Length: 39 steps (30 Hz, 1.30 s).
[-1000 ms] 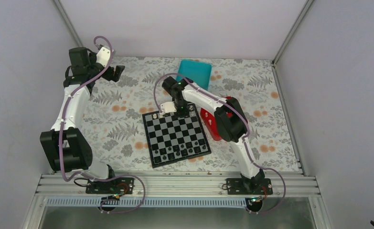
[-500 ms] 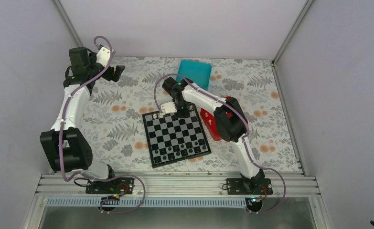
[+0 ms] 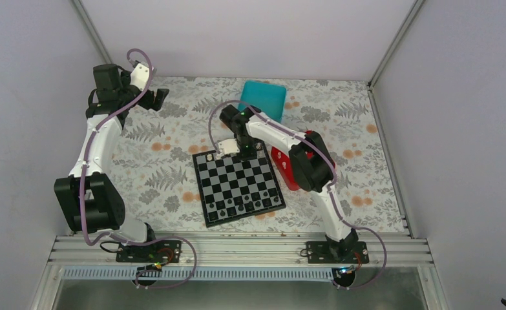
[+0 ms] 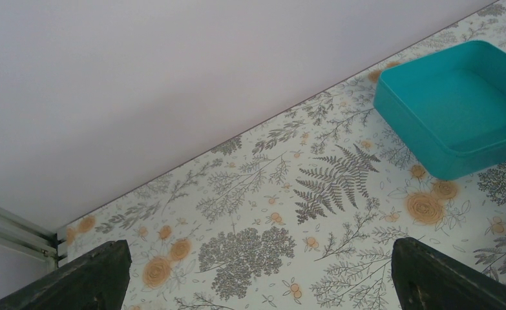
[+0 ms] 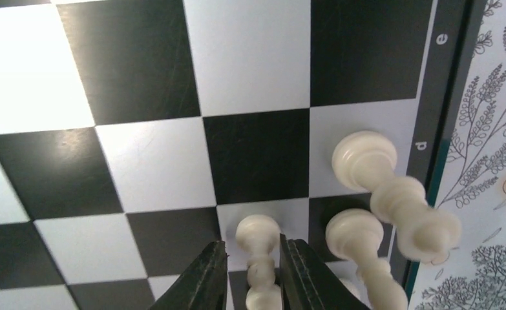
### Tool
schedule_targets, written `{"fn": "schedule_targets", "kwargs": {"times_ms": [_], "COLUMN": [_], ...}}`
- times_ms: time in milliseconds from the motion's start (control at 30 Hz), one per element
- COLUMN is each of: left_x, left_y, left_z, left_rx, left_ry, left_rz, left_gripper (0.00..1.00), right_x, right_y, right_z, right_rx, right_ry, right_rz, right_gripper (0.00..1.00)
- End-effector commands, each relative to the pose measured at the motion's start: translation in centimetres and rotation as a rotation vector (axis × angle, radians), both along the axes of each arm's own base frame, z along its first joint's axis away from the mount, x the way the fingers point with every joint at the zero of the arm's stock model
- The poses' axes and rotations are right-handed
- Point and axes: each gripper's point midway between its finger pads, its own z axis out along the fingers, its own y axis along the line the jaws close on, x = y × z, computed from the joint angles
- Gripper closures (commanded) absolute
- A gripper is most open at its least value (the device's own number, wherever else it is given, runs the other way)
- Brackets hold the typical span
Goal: Set up the chess pieces on the board
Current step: Place the chess piece on the chessboard, then pick up the chess piece from the storage box.
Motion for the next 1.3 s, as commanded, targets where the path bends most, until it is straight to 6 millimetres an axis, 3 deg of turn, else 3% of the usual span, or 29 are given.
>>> {"fn": "schedule_targets", "kwargs": {"times_ms": [0,200,267,333,433,567,633,700,900,1133,1267], "left_x": [-0.3,-0.2,-0.2,-0.3,-0.3,-0.3,-0.3,-0.3,-0.2,-0.3,-0.2], "left_y": [0.1,0.1,0.2,0.2,0.2,0.2,0.2,0.1,0.1,0.2,0.2], "left_z": [1.2,1.0,1.0,1.1,1.1,1.1,1.1,1.0,0.9,0.8,0.9], "left_rx": [-0.001,0.001,0.002,0.004,0.005,0.004,0.003,0.001,0.0,0.003,0.001], "left_ry": [-0.027,-0.025,-0.024,-0.025,-0.026,-0.025,-0.026,-0.023,-0.021,-0.022,-0.023], "left_rz": [-0.007,-0.005,-0.004,-0.004,-0.003,-0.003,-0.005,-0.006,-0.007,-0.003,-0.003], "left_gripper": [0.0,0.0,0.0,0.0,0.0,0.0,0.0,0.0,0.0,0.0,0.0], "right_x": [-0.1,-0.7,-0.5,0.6,2.1,2.9,2.9,2.6,1.2,1.5,1.7], "right_y": [-0.1,-3.0,-4.9,-8.2,-14.2,-22.1,-25.2,-27.0,-26.7,-27.1,-27.3], "right_z": [5.9,12.9,15.3,16.5,15.9,13.2,11.3,9.5,6.8,4.4,4.1], "right_rx": [0.08,0.156,0.192,0.203,0.165,0.091,0.044,0.022,0.08,0.019,-0.007], "right_ry": [-0.045,-0.117,-0.153,-0.18,-0.186,-0.175,-0.191,-0.199,-0.143,-0.131,-0.143], "right_rz": [-0.022,-0.086,-0.122,-0.195,-0.329,-0.475,-0.514,-0.515,-0.412,-0.332,-0.2], "right_gripper": [0.75,0.72,0.71,0.7,0.67,0.66,0.64,0.6,0.59,0.56,0.55]}}
